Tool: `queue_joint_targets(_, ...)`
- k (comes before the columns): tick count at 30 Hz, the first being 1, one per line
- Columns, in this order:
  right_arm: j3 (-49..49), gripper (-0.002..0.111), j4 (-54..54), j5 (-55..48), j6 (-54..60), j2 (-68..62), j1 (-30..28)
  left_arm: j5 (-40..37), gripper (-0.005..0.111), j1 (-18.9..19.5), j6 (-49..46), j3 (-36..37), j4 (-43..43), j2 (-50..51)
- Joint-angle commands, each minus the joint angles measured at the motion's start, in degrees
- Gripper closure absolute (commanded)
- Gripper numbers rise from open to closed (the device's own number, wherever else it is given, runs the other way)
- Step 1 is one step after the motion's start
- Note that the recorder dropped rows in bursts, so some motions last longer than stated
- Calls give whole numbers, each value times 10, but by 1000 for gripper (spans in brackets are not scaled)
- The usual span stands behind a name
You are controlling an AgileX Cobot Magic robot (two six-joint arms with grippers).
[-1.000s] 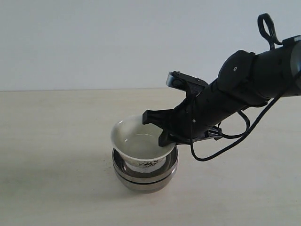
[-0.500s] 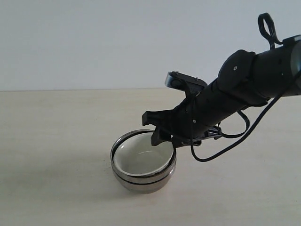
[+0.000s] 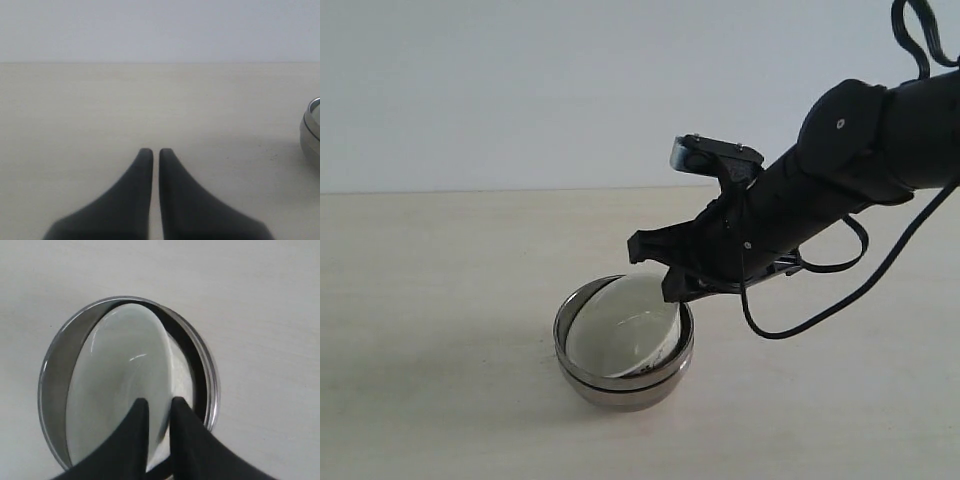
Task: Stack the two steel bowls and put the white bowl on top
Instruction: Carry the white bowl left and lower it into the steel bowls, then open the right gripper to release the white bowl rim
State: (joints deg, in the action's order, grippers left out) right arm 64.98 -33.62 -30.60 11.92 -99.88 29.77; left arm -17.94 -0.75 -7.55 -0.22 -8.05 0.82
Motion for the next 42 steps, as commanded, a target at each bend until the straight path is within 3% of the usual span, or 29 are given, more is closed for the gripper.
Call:
queue_joint_targets(1,3,95,34,-23,-7,9,1,1,103,2,5,2,-5,-4)
queue_joint_targets(18,3,95,72,-2,-38,-48,1,1,103,2,5,2,-5,-4)
queue_joint_targets(29,3,94,70,-5,-16,-1,1,1,103,2,5,2,-5,-4)
queue_joint_targets(32,3,82,70,-15,-13,1,1,1,103,2,5,2,-5,-4)
queue_joint_targets(36,3,55,70,-17,-13,-1,1,1,103,2,5,2,-5,-4)
queue_joint_targets(37,3,54,70,-16,-13,-1,1,1,103,2,5,2,-5,-4)
queue_joint_targets(39,3,64,70,-11,-13,-1,1,1,103,2,5,2,-5,-4)
queue_joint_targets(42,3,94,70,-7,-13,-1,1,1,103,2,5,2,-5,-4)
